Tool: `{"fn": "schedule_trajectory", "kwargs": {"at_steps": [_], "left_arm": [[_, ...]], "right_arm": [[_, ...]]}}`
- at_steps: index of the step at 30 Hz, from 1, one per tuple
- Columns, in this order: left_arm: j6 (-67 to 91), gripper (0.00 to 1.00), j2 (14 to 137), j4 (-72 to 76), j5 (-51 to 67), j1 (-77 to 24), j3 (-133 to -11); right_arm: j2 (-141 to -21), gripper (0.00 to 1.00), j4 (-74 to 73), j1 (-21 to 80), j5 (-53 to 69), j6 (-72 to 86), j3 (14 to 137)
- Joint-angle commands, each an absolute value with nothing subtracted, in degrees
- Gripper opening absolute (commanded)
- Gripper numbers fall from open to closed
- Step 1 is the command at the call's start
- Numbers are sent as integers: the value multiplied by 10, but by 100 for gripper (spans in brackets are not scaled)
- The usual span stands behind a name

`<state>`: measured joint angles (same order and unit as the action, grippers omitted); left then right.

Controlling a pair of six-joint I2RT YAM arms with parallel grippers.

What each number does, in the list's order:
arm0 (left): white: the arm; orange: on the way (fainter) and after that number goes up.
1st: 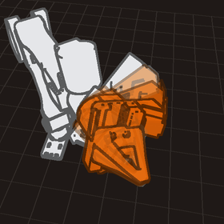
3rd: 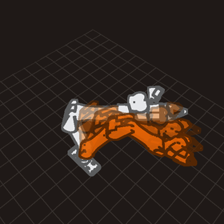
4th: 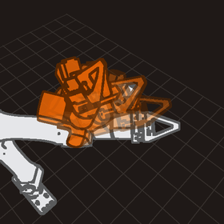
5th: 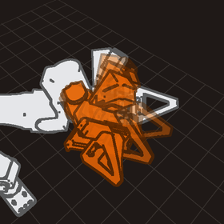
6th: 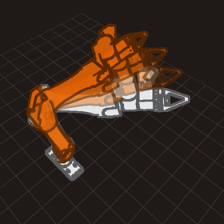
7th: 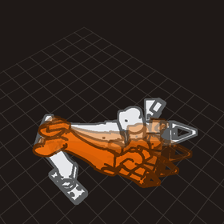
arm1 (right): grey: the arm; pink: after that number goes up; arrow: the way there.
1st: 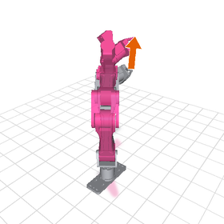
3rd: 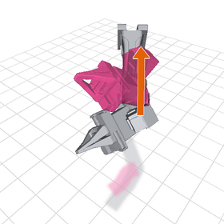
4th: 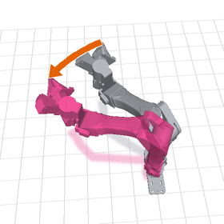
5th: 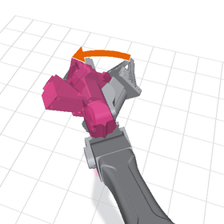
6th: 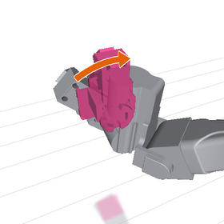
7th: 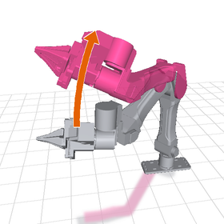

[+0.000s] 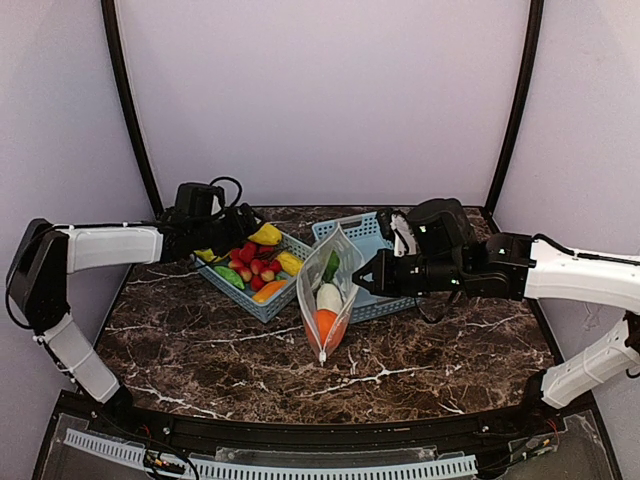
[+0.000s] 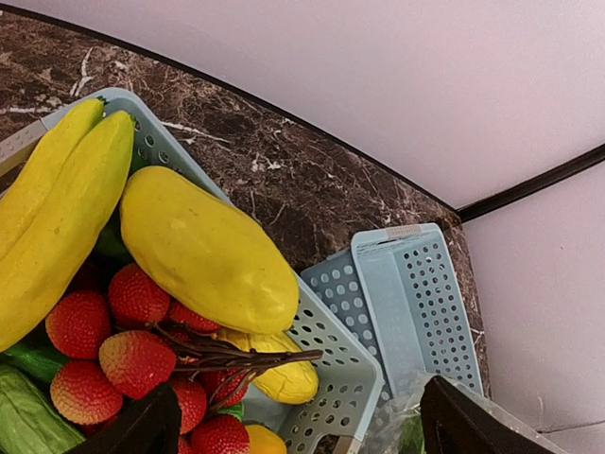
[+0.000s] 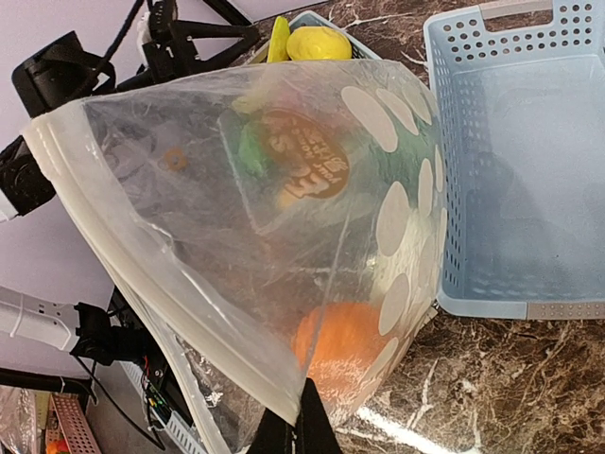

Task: Place the food in the zip-top bag and seal the zipper
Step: Pick up the fake fruit from the bin.

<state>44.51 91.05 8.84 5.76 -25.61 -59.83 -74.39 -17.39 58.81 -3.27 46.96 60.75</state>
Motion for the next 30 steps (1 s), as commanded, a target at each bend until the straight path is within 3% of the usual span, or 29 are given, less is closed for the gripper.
{"fn": "schedule_trajectory", "kwargs": {"at_steps": [1,30], "left_arm": [[491,88,960,141,45,-249,-624],[504,89,1120,122,45,-235,-721]], "right_arm": [[-744,0,-163,582,-40,460,621],[-746,0,-163,573,-38,453,622]]}}
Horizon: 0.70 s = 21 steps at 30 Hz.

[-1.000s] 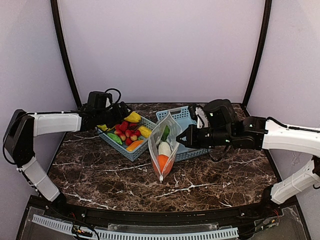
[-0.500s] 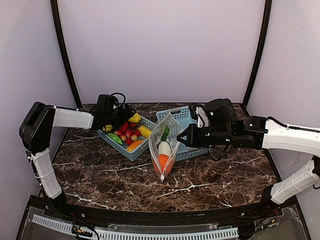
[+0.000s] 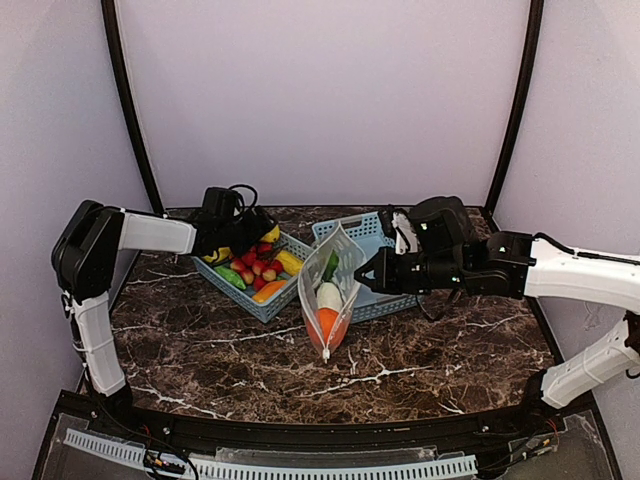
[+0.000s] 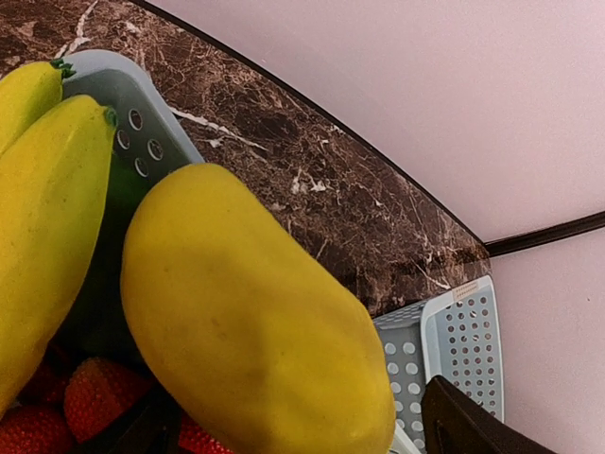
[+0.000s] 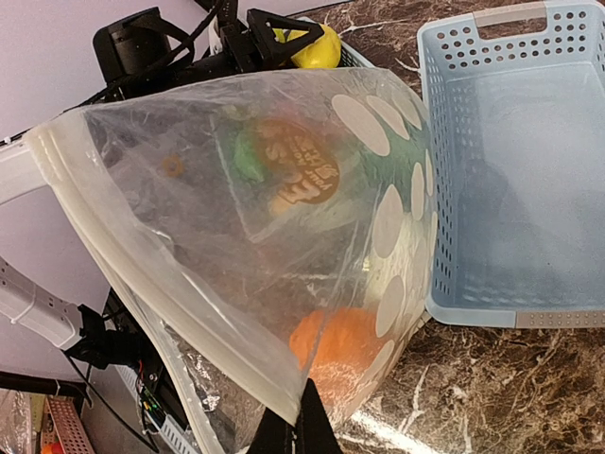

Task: Place the food in the zip-top bag and seal the zipper
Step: Pick up the fake fruit from the bin.

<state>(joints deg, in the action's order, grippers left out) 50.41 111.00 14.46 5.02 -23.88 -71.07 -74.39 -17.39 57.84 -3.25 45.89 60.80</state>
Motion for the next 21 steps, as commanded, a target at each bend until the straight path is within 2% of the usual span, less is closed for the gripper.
{"fn": "schedule_trajectory", "kwargs": {"at_steps": [1,11,21], "left_arm": [[503,88,1122,121,43,-235,-722],[505,70,1127,126,42,-234,-718],[507,60,1108,148,53,-234,-704]], "right_arm": [[-745,0,-164,572,-38,453,623],[-743,0,-164,570,-39,453,621],[-737,0,-164,570,-39,455,617]]}}
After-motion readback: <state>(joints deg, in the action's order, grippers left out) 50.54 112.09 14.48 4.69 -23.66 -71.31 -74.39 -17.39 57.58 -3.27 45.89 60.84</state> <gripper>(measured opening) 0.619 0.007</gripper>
